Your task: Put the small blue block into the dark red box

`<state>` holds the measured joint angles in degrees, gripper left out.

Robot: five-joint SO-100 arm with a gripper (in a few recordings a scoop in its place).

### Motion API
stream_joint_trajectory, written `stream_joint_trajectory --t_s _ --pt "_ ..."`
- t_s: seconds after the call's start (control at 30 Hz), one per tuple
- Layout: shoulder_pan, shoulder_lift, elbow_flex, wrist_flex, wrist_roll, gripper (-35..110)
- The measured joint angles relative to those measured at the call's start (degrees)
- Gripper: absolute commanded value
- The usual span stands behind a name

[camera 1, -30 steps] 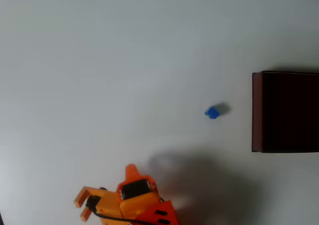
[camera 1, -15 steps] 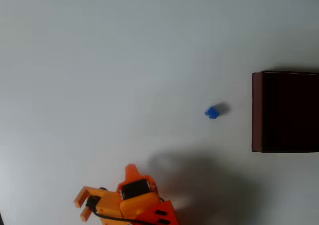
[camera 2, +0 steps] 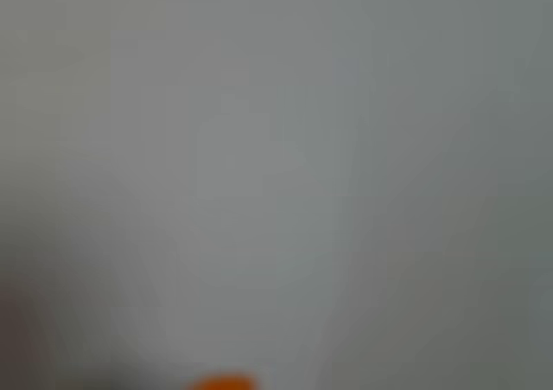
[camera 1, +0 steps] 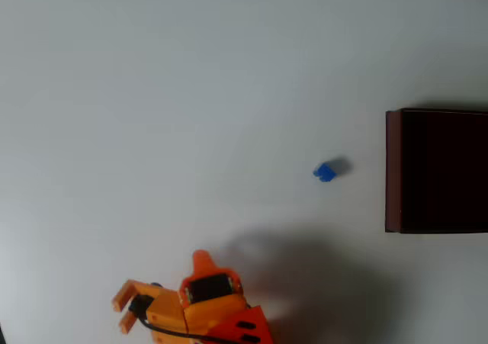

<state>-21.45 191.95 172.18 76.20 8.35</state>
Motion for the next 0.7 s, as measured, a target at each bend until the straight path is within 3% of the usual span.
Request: stream_joint_trajectory --t_s 0.27,0.43,0.7 --pt "0.3 -0.3 -0.7 -0.3 4.0 12" --pt "7.2 -1.6 -5.3 1.1 1.1 19" --pt "14.7 -27.6 -19.5 -3.5 -3.8 22"
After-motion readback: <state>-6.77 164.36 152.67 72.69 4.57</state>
